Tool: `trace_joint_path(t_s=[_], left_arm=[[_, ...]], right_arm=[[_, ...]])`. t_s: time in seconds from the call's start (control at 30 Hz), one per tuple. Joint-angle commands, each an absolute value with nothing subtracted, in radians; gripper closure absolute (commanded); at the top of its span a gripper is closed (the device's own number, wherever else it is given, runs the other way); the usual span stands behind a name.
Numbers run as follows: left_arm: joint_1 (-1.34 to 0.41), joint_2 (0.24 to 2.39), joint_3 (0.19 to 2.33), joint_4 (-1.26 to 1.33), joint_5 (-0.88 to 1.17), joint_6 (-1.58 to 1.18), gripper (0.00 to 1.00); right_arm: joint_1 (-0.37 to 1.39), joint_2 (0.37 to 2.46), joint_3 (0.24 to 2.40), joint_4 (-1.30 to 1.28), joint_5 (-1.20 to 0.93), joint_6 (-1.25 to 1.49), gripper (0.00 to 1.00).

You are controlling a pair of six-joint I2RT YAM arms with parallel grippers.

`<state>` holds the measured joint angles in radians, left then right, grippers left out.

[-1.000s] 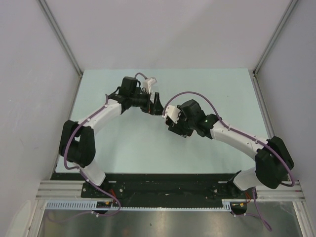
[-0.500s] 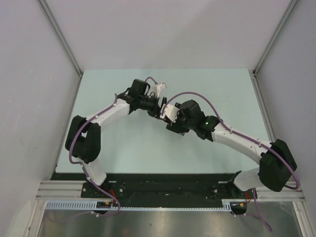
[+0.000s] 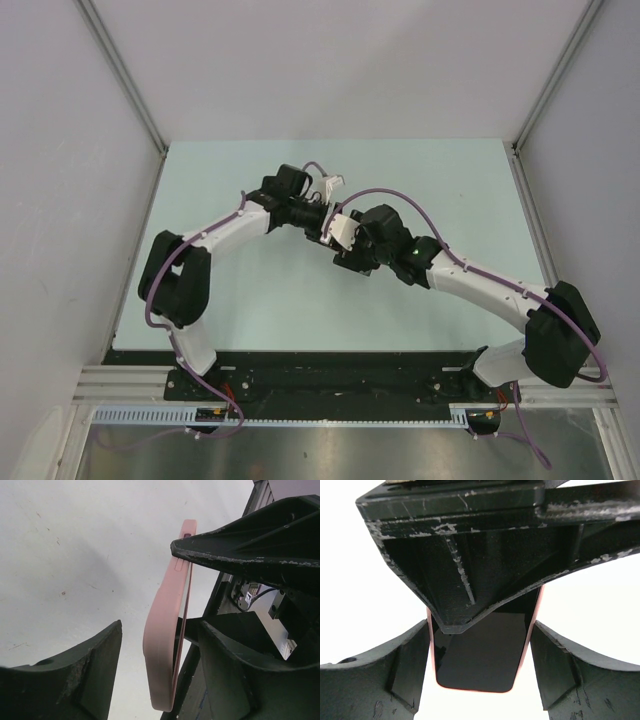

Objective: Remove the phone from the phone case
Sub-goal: Pick up the phone at the center of the board.

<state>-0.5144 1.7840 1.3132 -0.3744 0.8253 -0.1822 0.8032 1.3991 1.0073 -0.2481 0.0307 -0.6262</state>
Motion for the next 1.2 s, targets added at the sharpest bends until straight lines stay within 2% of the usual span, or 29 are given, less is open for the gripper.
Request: trace_joint_path(t_s=[0.0, 0.2, 0.33, 0.5, 0.73, 0.83, 0.9, 0.93, 0.97, 1.03, 1.07, 1.17], left_arm=[[-0.531, 1.79, 1.368, -0.388, 0.876, -0.158, 0.34], [-0.541, 1.799, 1.379, -0.397, 0.879, -0.15, 0.4], [-0.548, 1.799, 1.381, -0.402, 0.885, -0.146, 0.5], [-0.555, 1.801, 1.384, -0.407, 0.887, -0.138, 0.58], [-0.561, 1.807, 1.385, -0.417, 0.885, -0.123, 0.78], [-0.561, 1.809, 1.387, -0.422, 0.881, -0.114, 0.89], [-0.561, 1.804, 1.387, -0.426, 0.879, -0.106, 0.99], [-0.561, 1.802, 1.387, -0.426, 0.867, -0.104, 1.0], [-0.561, 1.798, 1.387, -0.428, 0.861, -0.1, 1.0], [-0.561, 1.783, 1.387, -0.43, 0.845, -0.087, 1.0], [-0.56, 1.775, 1.385, -0.431, 0.83, -0.083, 0.99], [-0.551, 1.741, 1.382, -0.43, 0.802, -0.066, 1.0]], right_arm=[[0.813, 1.4, 1.019, -0.149, 0.054, -0.64, 0.87], [0.824, 1.414, 1.019, -0.141, 0.057, -0.641, 0.87], [0.825, 1.419, 1.019, -0.14, 0.06, -0.641, 0.86], [0.827, 1.42, 1.019, -0.14, 0.061, -0.64, 0.86], [0.825, 1.417, 1.019, -0.138, 0.072, -0.647, 0.86], [0.827, 1.416, 1.019, -0.137, 0.075, -0.649, 0.82], [0.825, 1.413, 1.019, -0.14, 0.077, -0.652, 0.7], [0.827, 1.413, 1.019, -0.143, 0.08, -0.655, 0.65], [0.824, 1.41, 1.019, -0.15, 0.078, -0.658, 0.53], [0.824, 1.393, 1.019, -0.166, 0.061, -0.678, 0.39], [0.822, 1.385, 1.019, -0.181, 0.054, -0.683, 0.26], [0.802, 1.335, 1.02, -0.21, 0.011, -0.684, 0.0]])
